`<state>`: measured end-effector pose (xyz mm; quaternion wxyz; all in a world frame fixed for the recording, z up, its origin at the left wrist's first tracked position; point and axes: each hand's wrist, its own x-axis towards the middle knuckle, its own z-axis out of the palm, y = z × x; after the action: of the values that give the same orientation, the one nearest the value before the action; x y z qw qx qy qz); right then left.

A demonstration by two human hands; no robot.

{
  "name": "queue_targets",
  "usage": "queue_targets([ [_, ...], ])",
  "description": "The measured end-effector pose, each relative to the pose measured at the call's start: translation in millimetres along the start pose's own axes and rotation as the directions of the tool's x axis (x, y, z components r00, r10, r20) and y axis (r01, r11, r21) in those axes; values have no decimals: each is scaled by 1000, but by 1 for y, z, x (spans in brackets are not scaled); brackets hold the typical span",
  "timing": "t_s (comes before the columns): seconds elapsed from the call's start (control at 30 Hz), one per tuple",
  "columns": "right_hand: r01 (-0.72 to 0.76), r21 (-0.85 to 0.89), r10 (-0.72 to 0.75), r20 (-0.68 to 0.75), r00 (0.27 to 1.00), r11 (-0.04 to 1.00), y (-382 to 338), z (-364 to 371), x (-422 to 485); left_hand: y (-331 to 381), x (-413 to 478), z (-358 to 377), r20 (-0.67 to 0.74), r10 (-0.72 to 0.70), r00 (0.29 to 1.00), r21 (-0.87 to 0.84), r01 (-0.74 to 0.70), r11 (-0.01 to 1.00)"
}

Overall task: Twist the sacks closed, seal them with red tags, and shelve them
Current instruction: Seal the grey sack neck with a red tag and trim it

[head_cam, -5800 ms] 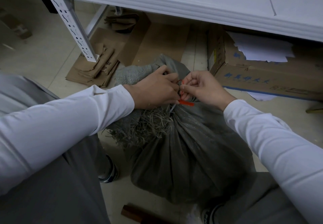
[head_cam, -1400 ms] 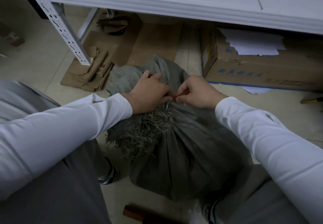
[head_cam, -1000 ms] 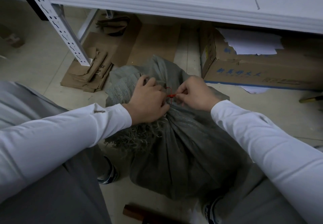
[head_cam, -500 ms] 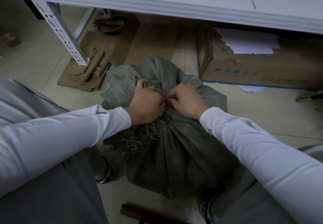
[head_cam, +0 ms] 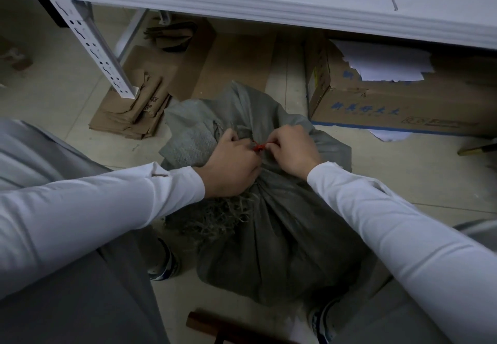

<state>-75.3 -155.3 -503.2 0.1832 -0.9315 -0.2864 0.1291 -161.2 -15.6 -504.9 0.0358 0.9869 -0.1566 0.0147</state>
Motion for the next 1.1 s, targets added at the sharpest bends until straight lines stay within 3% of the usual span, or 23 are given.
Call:
queue_targets([
  [0.17, -23, 184, 29, -31, 999, 983, 6, -4, 5, 1, -1, -5, 67, -31, 997, 57, 27, 998],
  [0.27, -143, 263, 184, -140, 973, 954, 4, -5, 7, -3, 3, -12, 94, -55, 994, 71, 49, 996],
  [0.3, -203, 291, 245, -115, 963, 935, 2, -7, 6, -4, 5, -12, 85, -56, 995, 76, 49, 996],
  [0.37, -348, 442, 331, 119, 936, 827, -6, -10, 1, -5, 6, -11, 78, -58, 995, 86, 51, 995],
  [0.43, -492, 555, 322, 379, 867, 671, -16, -12, -8, -5, 7, -8, 77, -36, 996, 85, 29, 996],
  [0.47, -515, 577, 307, 423, 852, 634, -18, -11, -12, -6, 7, -9, 92, -24, 995, 80, 16, 997],
  [0.57, -517, 632, 340, 390, 856, 577, -18, -6, -15, -14, 15, -18, 150, -17, 989, 2, 17, 1000],
  [0.73, -543, 668, 362, 407, 839, 508, -21, -4, -15, -32, 28, -23, 7, -131, 991, -247, 128, 961],
  [0.9, -592, 738, 326, 500, 802, 324, -24, -2, -16, -37, 35, -22, 145, -179, 973, -120, 197, 973],
  [1.1, -593, 740, 343, 494, 799, 317, -23, -4, -15, -24, 31, -28, 178, -120, 977, 108, 102, 989],
])
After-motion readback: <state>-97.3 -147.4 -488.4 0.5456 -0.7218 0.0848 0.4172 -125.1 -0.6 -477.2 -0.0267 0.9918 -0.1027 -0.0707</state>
